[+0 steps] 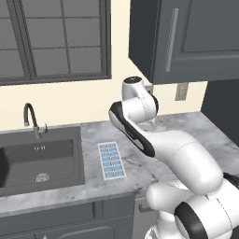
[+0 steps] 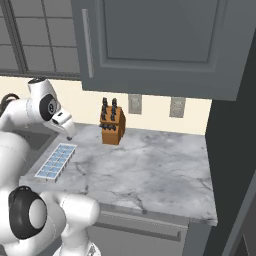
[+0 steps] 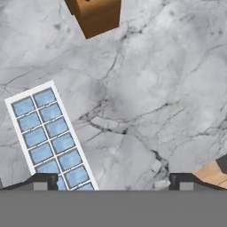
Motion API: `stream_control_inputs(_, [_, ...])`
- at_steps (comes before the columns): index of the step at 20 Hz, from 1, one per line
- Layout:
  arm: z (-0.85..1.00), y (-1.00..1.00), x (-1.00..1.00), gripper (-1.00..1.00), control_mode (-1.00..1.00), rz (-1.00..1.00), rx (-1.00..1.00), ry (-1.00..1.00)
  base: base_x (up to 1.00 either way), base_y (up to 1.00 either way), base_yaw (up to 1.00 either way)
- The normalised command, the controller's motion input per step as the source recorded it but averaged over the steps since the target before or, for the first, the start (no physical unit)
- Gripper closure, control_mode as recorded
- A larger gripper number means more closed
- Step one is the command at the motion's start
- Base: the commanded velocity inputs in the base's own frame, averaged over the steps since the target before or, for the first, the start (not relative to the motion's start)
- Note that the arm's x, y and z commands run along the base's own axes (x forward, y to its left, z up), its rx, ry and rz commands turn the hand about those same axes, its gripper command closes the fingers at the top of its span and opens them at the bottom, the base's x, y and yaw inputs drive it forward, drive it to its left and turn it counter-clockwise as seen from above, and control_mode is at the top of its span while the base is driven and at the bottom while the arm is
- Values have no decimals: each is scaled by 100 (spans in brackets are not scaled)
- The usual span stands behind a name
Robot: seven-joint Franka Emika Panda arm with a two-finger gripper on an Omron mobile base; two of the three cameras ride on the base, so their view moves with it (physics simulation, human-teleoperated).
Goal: The ice cube tray has been filled with water. Take the tray and place it in the freezer to make ice. Close the freezer door after placing the tray.
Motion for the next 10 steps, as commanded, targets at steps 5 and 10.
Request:
stream_control_inputs(5, [-29,0,-5,-100,-100,0,-1,0,0,0,0])
stream_control_inputs(10, [-35,0,0,-100,-100,0,-2,0,0,0,0])
